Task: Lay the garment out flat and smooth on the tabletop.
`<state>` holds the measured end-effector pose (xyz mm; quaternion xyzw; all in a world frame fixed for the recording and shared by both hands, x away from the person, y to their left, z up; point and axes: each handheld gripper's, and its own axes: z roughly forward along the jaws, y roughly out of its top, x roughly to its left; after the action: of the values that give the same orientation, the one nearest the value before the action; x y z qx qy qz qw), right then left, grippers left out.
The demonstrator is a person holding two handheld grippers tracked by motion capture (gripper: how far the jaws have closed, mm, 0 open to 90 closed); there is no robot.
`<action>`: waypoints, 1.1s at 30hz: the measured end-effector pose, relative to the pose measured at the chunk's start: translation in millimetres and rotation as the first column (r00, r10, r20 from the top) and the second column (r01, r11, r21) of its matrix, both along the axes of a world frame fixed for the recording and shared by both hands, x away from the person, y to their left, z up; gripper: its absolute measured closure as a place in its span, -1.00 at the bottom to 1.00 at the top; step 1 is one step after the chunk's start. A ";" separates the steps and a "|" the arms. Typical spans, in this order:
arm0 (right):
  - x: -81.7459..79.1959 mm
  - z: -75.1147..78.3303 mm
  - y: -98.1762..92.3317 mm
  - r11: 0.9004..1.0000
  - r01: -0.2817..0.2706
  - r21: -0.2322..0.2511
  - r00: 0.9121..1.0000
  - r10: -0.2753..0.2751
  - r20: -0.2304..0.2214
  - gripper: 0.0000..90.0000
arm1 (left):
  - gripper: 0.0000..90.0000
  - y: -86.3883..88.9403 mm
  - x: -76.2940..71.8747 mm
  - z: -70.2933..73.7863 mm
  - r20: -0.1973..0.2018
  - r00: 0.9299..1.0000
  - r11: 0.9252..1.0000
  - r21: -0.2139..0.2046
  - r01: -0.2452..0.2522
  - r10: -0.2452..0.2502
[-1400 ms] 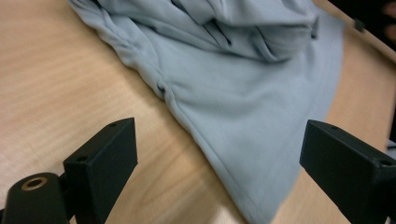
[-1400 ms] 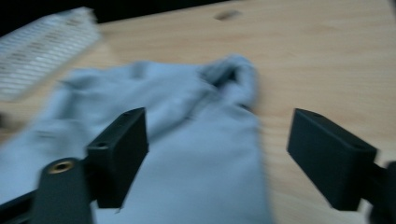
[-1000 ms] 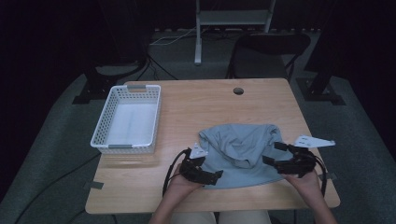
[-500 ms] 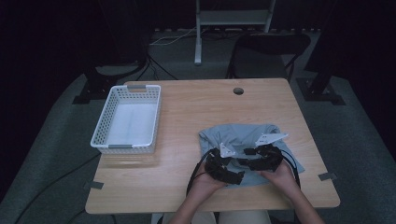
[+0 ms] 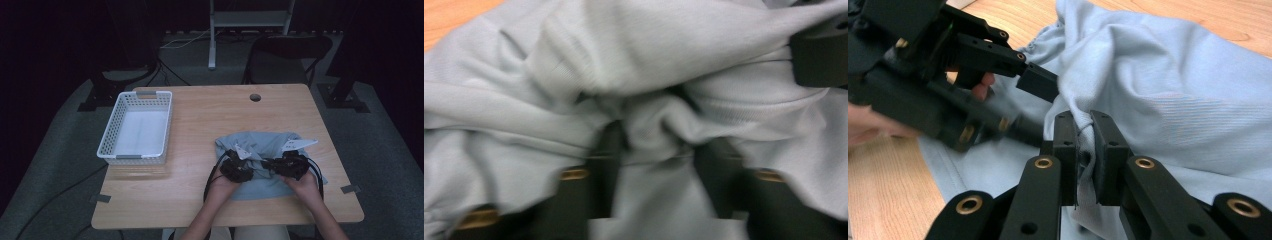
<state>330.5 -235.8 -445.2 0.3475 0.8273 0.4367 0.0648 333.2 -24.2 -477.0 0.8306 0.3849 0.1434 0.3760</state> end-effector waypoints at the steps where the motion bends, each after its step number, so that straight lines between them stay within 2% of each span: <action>1: 0.4 -0.4 -0.2 1.000 -0.002 0.003 1.000 0.002 -0.003 0.84 | 0.63 1.7 0.4 0.6 0.000 1.000 1.000 -0.018 0.002 -0.002; 2: 0.9 -0.9 -0.6 1.000 -0.004 0.016 1.000 0.005 -0.010 0.84 | 0.78 2.4 0.3 1.5 0.001 1.000 1.000 -0.023 0.009 -0.009; 3: 0.9 -0.9 -0.6 1.000 -0.004 0.016 1.000 0.005 -0.010 0.84 | 0.84 2.4 0.3 1.5 0.001 1.000 1.000 -0.023 0.009 -0.009; 5: 1.8 -1.2 -1.8 0.999 -0.007 0.036 1.000 0.008 -0.015 0.84 | 0.88 3.1 -1.1 3.9 0.012 1.000 1.000 -0.017 0.023 -0.023; 8: 2.5 0.2 -6.9 0.999 0.004 0.052 1.000 -0.003 -0.015 0.83 | 0.89 6.5 -2.7 6.1 0.029 0.999 1.000 -0.007 0.026 -0.026; 12: 3.1 4.1 -22.5 0.995 0.051 0.082 0.999 -0.050 -0.014 0.84 | 0.90 13.0 -4.5 10.0 0.048 0.999 1.000 0.021 0.015 -0.016; 19: 0.8 9.5 -51.1 0.989 0.121 0.088 0.993 -0.120 -0.013 0.85 | 0.90 30.7 -7.4 25.9 0.069 0.997 1.000 0.006 0.017 -0.018; 25: 0.3 10.0 -70.8 0.982 0.166 0.091 0.986 -0.165 -0.025 0.85 | 0.90 47.7 -4.6 33.2 0.051 0.998 0.999 0.016 0.032 -0.033; 30: -0.4 9.1 -81.0 0.979 0.186 0.080 0.982 -0.183 -0.039 0.85 | 0.89 62.2 -4.0 37.2 0.015 0.996 0.996 -0.008 0.084 -0.084; 32: -0.9 9.3 -84.4 0.979 0.191 0.078 0.981 -0.188 -0.043 0.85 | 0.89 67.4 -3.3 40.5 0.002 0.993 0.993 -0.012 0.122 -0.122; 33: -1.2 9.7 -85.9 0.978 0.194 0.076 0.981 -0.191 -0.042 0.85 | 0.89 70.3 -2.2 42.4 -0.011 0.990 0.990 -0.029 0.137 -0.137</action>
<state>329.3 -321.7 -435.5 0.4356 0.7727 0.4549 0.0786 330.9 46.1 -434.5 0.8506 0.3313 0.1066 0.3942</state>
